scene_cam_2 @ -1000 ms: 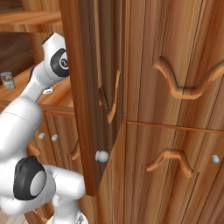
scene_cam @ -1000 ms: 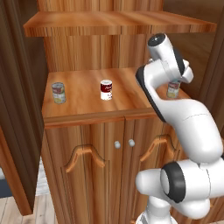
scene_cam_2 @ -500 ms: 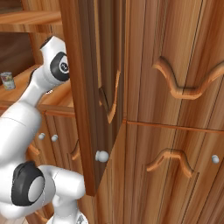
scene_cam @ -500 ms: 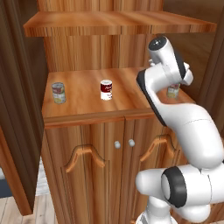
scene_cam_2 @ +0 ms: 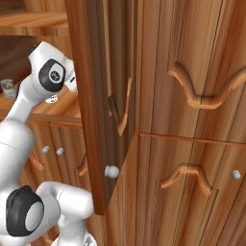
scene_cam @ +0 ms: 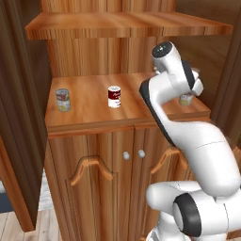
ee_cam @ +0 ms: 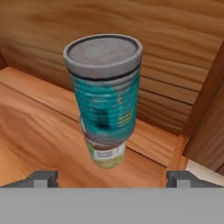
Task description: Stack two cans on top of the other two cans in the cabinet.
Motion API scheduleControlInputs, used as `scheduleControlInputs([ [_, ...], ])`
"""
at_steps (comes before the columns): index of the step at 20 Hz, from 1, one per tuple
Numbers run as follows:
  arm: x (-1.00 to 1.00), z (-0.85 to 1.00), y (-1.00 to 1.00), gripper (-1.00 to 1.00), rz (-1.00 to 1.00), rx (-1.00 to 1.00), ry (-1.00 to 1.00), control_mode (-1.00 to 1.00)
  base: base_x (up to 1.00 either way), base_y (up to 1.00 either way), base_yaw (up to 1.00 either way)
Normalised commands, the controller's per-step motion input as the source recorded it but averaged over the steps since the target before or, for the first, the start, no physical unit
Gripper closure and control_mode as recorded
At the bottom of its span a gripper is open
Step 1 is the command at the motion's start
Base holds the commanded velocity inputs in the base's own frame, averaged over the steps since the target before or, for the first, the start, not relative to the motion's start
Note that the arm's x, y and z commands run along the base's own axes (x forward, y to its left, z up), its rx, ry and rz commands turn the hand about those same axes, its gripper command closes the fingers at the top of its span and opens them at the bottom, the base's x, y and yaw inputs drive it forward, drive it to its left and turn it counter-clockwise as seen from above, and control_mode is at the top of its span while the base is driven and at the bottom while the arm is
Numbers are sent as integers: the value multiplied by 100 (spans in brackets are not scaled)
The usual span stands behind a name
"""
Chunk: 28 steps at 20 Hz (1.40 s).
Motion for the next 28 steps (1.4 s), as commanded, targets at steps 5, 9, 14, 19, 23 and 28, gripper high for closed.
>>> scheduleControlInputs([
  [5,-29,0,48,-100,8,0,2,-100,0,0,0],
  [9,-29,0,48,-100,31,0,8,-100,0,0,0],
  [14,-13,-1,46,-100,48,0,15,-100,0,0,0],
  [19,0,-3,50,-100,53,0,8,-100,0,0,0],
  [23,0,-4,46,-100,44,6,-2,-100,0,0,0],
  [28,1,-17,29,-100,38,18,0,-100,0,0,0],
])
